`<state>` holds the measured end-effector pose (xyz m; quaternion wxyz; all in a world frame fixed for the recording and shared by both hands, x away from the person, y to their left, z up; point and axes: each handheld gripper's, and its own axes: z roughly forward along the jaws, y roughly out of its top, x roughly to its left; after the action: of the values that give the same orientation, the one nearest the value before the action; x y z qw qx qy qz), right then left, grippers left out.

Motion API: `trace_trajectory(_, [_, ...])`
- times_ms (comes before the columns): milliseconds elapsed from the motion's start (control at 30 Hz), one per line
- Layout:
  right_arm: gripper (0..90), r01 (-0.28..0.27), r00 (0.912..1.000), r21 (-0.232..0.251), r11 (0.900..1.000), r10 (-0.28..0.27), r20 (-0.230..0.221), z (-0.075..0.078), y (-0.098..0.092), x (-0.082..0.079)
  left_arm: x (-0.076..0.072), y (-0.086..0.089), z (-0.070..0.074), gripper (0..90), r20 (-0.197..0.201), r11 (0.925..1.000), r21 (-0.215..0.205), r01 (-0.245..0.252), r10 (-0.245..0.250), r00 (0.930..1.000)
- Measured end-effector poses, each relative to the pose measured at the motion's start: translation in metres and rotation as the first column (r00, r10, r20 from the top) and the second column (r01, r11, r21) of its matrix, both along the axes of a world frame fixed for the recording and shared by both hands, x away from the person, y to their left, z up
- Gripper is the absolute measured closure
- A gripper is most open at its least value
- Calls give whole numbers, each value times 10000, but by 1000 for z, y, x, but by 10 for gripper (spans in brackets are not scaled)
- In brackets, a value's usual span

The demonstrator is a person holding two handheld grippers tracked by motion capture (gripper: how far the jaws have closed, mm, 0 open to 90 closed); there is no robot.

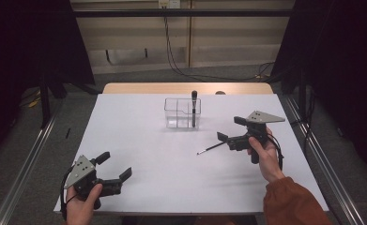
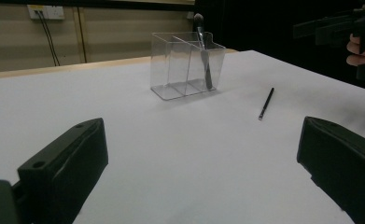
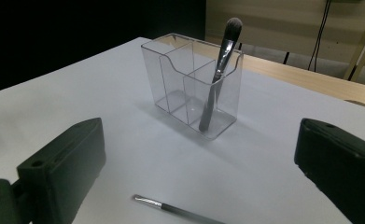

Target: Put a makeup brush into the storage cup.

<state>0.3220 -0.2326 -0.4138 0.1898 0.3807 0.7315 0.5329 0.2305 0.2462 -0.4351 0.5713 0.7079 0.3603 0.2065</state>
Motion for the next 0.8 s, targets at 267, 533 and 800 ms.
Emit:
trace_trajectory(267, [9, -255, 9990, -237, 9994, 247, -360, 0, 7, 13, 0, 0, 0, 20, 4, 10000, 12, 27, -27, 10000])
trace_trajectory(533, [10, -816, 9930, -1032, 9913, 720, -934, 7, 13, 22, 0, 0, 0, 20, 25, 10000, 66, 57, -57, 10000])
trace_trajectory(800, [11, -1488, 9753, -1787, 9726, 1146, -1888, 8, 11, 29, 0, 0, 0, 20, 28, 9999, 99, 81, -81, 10000])
